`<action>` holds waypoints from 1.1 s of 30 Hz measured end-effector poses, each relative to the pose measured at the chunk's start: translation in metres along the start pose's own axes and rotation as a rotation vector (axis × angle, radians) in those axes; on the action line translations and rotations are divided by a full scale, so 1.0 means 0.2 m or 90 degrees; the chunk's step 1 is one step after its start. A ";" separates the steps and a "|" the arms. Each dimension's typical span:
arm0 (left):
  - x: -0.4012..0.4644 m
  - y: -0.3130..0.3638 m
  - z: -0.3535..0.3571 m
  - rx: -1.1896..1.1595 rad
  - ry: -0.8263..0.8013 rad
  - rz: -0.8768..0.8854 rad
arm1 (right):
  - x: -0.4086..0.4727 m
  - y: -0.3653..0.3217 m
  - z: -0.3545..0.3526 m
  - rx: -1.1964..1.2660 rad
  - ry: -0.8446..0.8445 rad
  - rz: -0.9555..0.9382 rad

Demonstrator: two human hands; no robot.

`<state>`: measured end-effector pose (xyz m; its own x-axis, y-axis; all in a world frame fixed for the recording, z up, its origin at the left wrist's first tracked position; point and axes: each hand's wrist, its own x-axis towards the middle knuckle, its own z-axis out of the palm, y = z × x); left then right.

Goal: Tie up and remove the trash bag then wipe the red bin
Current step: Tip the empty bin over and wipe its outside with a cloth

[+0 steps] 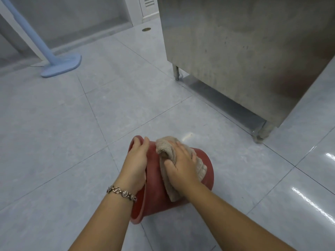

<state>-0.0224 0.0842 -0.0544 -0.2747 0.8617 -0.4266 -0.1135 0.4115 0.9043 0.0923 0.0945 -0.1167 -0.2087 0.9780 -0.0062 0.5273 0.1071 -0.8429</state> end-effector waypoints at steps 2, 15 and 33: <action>-0.03 -0.05 -0.07 0.077 -0.028 0.026 | 0.08 0.04 -0.01 -0.026 -0.008 0.023; -0.14 -0.19 -0.05 0.271 -0.034 0.198 | 0.27 0.05 -0.08 0.025 0.008 0.162; -0.04 -0.16 0.03 0.457 0.166 0.291 | 0.19 0.40 0.02 0.161 0.193 0.217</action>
<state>-0.0104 0.0662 -0.0807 -0.3646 0.9285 0.0700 0.6620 0.2056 0.7208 0.1233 0.1400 -0.1871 0.2082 0.9616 -0.1788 0.3006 -0.2369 -0.9239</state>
